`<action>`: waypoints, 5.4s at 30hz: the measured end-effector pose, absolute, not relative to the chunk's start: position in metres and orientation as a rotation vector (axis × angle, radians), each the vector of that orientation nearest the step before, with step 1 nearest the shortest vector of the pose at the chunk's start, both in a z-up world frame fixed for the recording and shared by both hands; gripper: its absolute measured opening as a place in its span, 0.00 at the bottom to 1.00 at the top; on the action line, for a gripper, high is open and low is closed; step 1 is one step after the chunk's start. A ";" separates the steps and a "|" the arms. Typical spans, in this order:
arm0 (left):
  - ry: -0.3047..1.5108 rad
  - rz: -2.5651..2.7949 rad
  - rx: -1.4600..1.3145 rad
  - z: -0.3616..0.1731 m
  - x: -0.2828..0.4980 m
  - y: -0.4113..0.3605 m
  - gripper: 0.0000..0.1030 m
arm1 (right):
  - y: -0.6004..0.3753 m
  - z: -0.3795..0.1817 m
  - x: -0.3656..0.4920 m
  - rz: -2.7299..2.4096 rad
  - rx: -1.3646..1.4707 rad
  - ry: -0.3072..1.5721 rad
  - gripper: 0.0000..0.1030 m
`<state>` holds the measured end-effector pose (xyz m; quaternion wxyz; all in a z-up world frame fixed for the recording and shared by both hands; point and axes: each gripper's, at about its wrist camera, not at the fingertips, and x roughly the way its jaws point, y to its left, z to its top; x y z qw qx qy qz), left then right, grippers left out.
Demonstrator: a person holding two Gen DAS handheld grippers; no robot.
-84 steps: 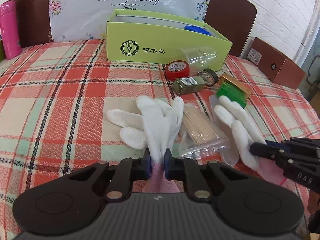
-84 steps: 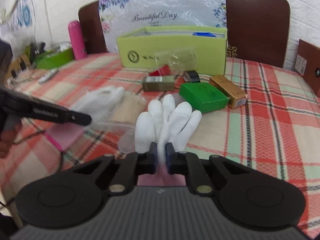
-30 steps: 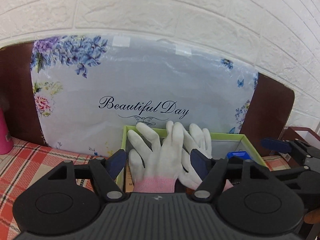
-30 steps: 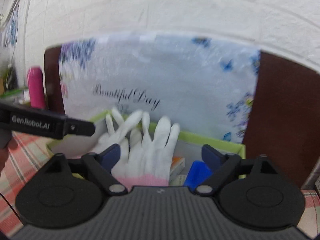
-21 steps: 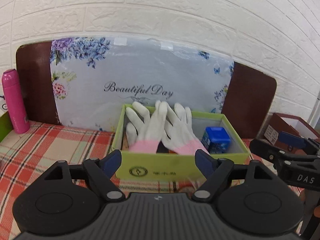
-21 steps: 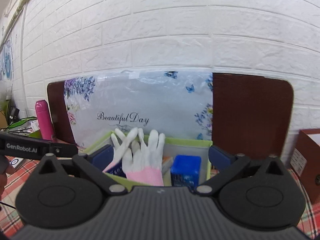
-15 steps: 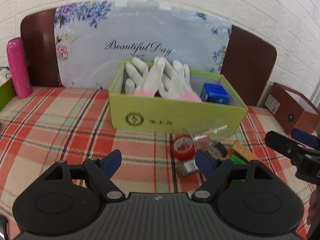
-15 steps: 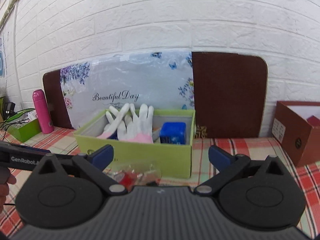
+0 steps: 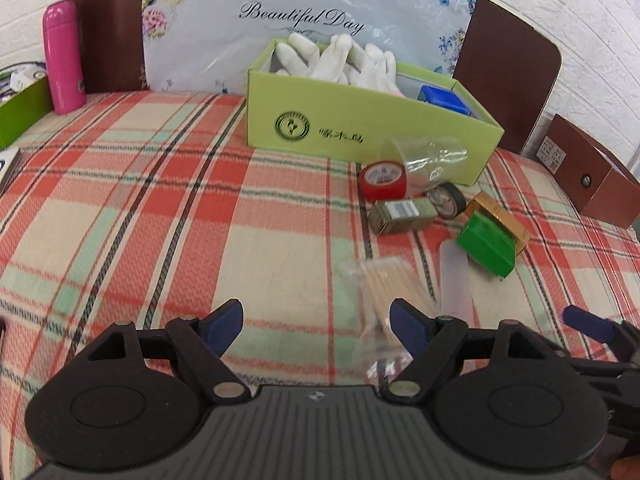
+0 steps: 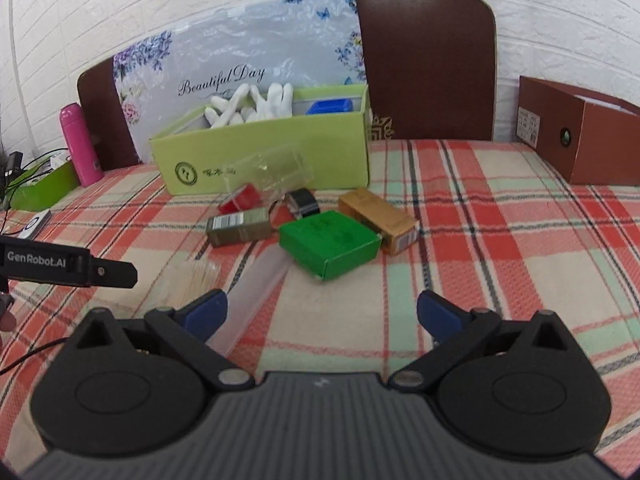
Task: Organize objects
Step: 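Grasp the toothpick bag with the left tool while the right tool grasps the translucent tube, then carry the toothpick bag and translucent tube into the lime-green box and release, then grasp the small olive barcode box with the left tool while the right tool grasps the green box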
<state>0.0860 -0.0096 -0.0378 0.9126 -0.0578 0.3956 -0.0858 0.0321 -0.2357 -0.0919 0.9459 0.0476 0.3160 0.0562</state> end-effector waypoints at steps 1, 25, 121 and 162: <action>0.818 -0.175 -0.126 -0.039 0.085 -0.007 0.81 | -0.229 -0.094 0.033 0.128 0.088 0.653 1.00; 0.762 -0.299 0.059 -0.062 0.120 -0.074 0.36 | -0.249 -0.105 -0.031 0.205 0.025 0.718 0.26; 0.582 -0.155 -0.108 0.033 0.166 -0.034 0.81 | -0.258 -0.010 0.128 0.223 0.114 0.293 1.00; 0.761 -0.496 -0.011 -0.057 0.123 -0.064 0.23 | -0.265 -0.105 0.089 0.236 0.066 0.564 0.89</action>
